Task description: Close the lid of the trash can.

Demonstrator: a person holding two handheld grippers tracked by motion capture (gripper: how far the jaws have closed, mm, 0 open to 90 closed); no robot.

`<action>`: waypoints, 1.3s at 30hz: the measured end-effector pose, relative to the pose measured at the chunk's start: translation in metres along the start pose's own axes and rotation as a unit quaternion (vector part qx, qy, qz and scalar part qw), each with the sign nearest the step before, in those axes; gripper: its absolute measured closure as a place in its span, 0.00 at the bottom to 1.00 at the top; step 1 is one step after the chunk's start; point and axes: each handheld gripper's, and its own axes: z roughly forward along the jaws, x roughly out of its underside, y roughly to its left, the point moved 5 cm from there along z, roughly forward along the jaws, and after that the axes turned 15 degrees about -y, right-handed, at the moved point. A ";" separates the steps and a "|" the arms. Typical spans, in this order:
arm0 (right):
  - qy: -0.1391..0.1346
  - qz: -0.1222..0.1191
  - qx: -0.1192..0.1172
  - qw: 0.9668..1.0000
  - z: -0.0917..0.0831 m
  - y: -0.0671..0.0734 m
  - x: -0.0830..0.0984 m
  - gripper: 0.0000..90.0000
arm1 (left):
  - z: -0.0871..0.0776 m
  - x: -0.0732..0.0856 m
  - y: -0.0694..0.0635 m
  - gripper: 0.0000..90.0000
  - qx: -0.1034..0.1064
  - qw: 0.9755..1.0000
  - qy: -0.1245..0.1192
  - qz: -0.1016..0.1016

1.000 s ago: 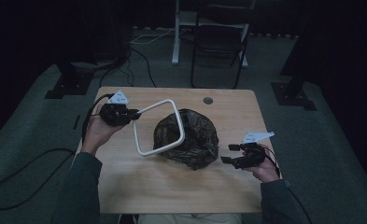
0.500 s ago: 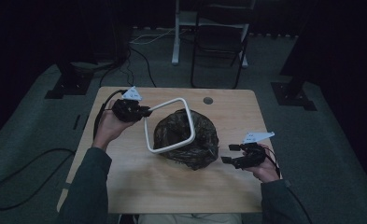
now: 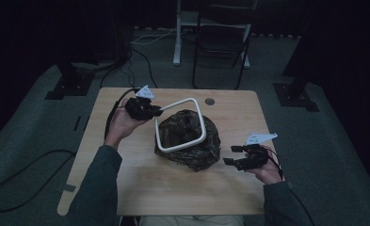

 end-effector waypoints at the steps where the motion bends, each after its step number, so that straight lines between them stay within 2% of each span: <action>1: 0.000 0.000 0.000 1.000 0.000 0.000 0.000 0.31 | 0.003 0.000 0.000 0.87 0.001 1.000 0.000 -0.001; 7: -0.001 0.000 0.000 1.000 -0.001 0.000 0.000 0.31 | 0.013 0.001 -0.002 0.87 0.004 1.000 0.008 0.000; 19: 0.001 0.003 0.000 1.000 0.000 -0.001 0.001 0.31 | 0.019 -0.003 -0.002 0.87 0.009 1.000 0.013 -0.002; 25: 0.002 0.001 0.000 1.000 0.000 -0.001 0.002 0.31 | 0.025 -0.005 -0.006 0.87 0.013 1.000 0.022 0.007; 39: 0.002 0.003 0.000 1.000 0.000 -0.001 0.002 0.31 | 0.032 -0.003 -0.009 0.87 0.011 0.999 0.036 0.013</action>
